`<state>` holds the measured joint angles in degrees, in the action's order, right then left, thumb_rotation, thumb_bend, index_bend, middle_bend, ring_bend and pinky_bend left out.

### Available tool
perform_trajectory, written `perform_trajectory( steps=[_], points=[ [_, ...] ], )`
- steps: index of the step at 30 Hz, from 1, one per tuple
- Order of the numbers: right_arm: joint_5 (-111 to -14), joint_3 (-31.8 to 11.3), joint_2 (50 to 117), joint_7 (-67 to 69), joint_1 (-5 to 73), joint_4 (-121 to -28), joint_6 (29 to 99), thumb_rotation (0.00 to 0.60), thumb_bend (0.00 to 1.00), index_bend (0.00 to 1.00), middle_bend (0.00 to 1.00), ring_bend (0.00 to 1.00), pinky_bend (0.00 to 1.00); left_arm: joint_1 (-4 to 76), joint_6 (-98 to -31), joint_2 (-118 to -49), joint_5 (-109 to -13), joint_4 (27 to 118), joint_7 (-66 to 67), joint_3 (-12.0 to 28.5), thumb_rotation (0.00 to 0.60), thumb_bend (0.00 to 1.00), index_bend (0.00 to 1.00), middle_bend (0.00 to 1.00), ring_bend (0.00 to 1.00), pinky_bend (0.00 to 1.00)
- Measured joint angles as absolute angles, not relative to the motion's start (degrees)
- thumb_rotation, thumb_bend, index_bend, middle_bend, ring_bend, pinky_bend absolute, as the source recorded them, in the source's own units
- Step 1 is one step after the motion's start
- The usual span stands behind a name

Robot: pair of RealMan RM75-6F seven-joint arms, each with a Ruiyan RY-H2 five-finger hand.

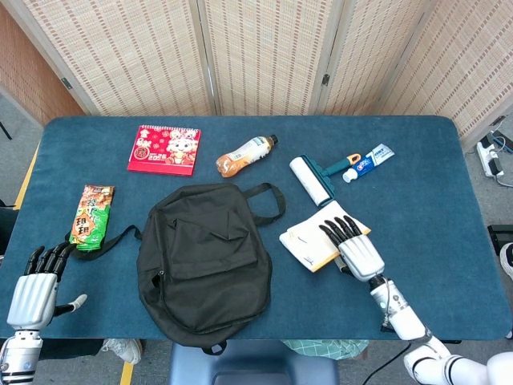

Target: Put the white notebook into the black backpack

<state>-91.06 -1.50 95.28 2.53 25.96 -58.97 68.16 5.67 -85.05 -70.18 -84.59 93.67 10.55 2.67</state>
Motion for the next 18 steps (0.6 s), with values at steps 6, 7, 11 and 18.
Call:
perform_trajectory(
  steps=[6,7,11,18],
  points=[
    [-90.21,-2.57,96.66,1.99,26.93,-58.21,67.9,0.6,0.55,0.11,0.11,0.04,0.15,5.67,-84.96,-70.14,-84.42,93.66,10.55,2.68,0.6,0.07,0.15,0.15,0.17,0.11],
    [-89.96,-2.76,96.98,2.01,27.08,-58.05,67.8,0.6,0.54,0.12,0.11,0.04,0.16,5.69,-84.94,-70.14,-84.42,93.68,10.57,2.68,0.6,0.07,0.15,0.15,0.17,0.11],
    [-89.69,-3.06,97.72,2.26,27.32,-57.5,68.05,0.6,0.52,0.2,0.12,0.06,0.17,5.72,-84.97,-70.1,-84.43,93.74,10.59,2.7,0.6,0.07,0.14,0.15,0.17,0.11],
    [-89.69,-3.35,99.0,3.02,27.16,-55.81,70.03,0.6,0.38,0.4,0.19,0.09,0.17,5.85,-84.83,-70.18,-84.38,93.69,10.55,2.76,0.6,0.07,0.15,0.15,0.17,0.11]
  ],
)
